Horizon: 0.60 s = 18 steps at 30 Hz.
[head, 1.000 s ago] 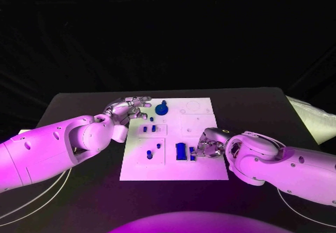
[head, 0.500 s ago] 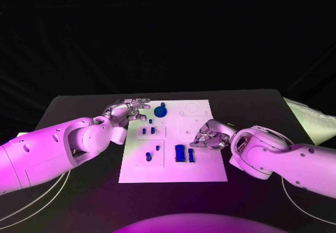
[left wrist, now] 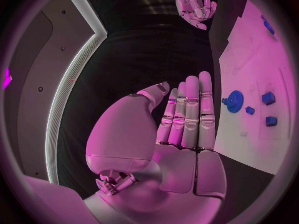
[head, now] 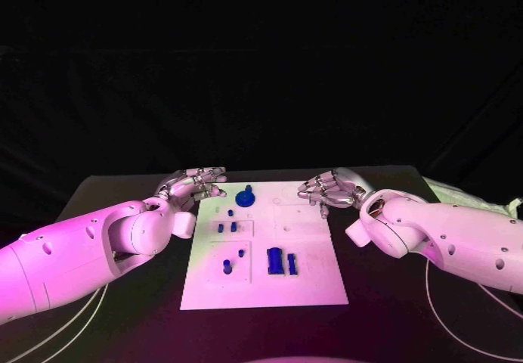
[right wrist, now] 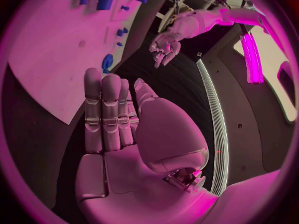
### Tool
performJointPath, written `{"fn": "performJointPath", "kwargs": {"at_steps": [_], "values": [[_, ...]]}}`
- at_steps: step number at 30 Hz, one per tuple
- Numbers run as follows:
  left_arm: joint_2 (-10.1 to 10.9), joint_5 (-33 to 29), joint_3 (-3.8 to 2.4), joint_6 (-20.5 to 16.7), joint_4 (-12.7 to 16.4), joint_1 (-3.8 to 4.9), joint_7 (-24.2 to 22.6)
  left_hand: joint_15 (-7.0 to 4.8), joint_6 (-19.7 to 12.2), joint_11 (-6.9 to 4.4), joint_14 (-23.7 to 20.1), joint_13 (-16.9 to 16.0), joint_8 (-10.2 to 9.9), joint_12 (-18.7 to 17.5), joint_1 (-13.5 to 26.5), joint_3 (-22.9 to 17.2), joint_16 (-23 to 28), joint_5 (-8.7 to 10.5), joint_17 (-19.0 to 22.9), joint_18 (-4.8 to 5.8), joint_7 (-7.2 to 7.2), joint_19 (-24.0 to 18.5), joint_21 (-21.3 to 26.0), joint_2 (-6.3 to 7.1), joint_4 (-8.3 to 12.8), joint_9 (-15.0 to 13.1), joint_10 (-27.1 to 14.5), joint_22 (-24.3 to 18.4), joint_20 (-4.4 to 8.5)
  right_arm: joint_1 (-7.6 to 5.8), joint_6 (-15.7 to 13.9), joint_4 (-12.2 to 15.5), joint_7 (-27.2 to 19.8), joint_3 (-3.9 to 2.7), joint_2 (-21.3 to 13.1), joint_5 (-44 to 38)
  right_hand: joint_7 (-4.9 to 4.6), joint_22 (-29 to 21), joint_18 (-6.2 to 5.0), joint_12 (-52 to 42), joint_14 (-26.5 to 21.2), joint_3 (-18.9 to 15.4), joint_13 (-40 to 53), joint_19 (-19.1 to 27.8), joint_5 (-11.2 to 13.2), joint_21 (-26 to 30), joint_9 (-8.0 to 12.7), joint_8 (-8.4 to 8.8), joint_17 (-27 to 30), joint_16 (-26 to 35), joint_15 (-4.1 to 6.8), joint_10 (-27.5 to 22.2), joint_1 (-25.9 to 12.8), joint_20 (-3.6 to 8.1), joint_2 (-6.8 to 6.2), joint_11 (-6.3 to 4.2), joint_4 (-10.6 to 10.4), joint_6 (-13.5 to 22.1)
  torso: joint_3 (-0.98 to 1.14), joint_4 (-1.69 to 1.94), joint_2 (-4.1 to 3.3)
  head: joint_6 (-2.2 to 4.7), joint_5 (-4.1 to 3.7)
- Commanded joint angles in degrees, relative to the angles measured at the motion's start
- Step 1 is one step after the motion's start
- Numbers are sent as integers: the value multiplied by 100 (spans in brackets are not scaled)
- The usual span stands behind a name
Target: Assemble the parts on the task board
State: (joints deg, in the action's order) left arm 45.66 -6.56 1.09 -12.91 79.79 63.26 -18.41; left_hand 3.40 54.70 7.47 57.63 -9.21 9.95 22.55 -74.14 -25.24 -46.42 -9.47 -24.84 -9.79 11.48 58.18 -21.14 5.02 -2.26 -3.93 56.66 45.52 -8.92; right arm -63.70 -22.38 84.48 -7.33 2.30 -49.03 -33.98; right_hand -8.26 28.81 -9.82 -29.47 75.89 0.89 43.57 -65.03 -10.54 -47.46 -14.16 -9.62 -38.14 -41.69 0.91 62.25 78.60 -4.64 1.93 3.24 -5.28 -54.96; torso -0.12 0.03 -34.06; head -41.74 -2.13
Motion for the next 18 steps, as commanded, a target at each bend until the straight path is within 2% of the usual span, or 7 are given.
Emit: {"fn": "performJointPath", "kwargs": {"at_steps": [1,11,12,13,14,17,18], "values": [[-42,-34,-4,-191,-86,-14,-341,92,-47,74,-316,115,37,-112,64,11,502,-27,270,-2,29,-304,349,36,-23,10,-111,-253,-98,-8,215,-357,-1061,-6,175,1724,-29,-149,-68,141,-145,26,-195,51,175,224,31,34,101,200,-31,-152,96,-51,35,40,65,46,1,-75,149,148,43],[-140,-88,-4,-222,-159,-30,-450,381,-95,187,-483,563,-30,-531,27,112,2321,-31,1198,-54,54,-798,1292,-4,-2,16,-203,-1203,-440,-7,571,-1193,-1457,-36,593,2368,-224,-1113,-39,1716,-1183,757,-2384,942,765,1862,461,359,1568,2541,-459,-179,514,-426,155,345,735,51,20,-9,257,319,86],[-126,-27,0,-174,-158,-25,-236,148,-1681,-117,-2074,921,-302,-1033,2254,816,2954,284,1552,294,-304,-2279,1505,-502,226,393,-1848,-2171,-40,-9,231,-1117,-1042,-32,545,1849,110,-1605,298,2024,-3109,461,-2874,2606,1054,2667,726,520,2159,2923,-91,-2016,-1991,-128,-193,140,528,1682,7,-43,215,269,73],[-126,-25,-1,-185,-154,-26,-240,156,-1757,-115,-2115,921,-325,-1069,2315,856,3042,284,1597,294,-316,-2355,1545,-502,226,393,-1903,-2246,-31,-8,220,-1109,-1048,-33,545,1856,94,-1667,299,2098,-3171,488,-3002,2681,1054,2764,761,550,2269,3044,-91,-2065,-2087,-145,-193,152,528,1729,7,-43,216,275,74],[-125,-19,-2,-209,-145,-28,-247,140,-1898,-129,-2247,921,-352,-1117,2505,921,3120,295,1638,294,-345,-2487,1577,-502,226,393,-2041,-2342,2,-4,196,-1092,-1059,-35,544,1871,114,-1724,299,2146,-3330,487,-3082,2820,1054,2856,793,962,2350,3116,-91,-2213,-2310,-131,-193,137,528,1875,7,-42,218,287,78],[-124,12,-7,-345,-90,-42,-288,90,-2262,-191,-2607,921,-421,-1234,3012,1087,3282,365,1729,320,-425,-2828,1635,-502,226,393,-2411,-2573,89,17,60,-998,-1127,-46,537,1959,191,-1848,318,2236,-3769,436,-3227,3201,1054,3058,860,962,2512,3236,-91,-2624,-2891,-72,-193,85,528,2257,8,-36,229,355,98],[-123,37,-10,-451,-48,-52,-321,65,-2461,-223,-2803,921,-455,-1298,3286,1176,3368,401,1776,359,-472,-3014,1666,-502,226,393,-2611,-2696,141,33,-46,-925,-1181,-55,532,2027,232,-1913,385,2281,-4008,411,-3298,3408,1054,3164,895,962,2594,3295,-91,-2851,-3202,-38,-193,-324,528,2460,8,-31,237,408,114]]}}
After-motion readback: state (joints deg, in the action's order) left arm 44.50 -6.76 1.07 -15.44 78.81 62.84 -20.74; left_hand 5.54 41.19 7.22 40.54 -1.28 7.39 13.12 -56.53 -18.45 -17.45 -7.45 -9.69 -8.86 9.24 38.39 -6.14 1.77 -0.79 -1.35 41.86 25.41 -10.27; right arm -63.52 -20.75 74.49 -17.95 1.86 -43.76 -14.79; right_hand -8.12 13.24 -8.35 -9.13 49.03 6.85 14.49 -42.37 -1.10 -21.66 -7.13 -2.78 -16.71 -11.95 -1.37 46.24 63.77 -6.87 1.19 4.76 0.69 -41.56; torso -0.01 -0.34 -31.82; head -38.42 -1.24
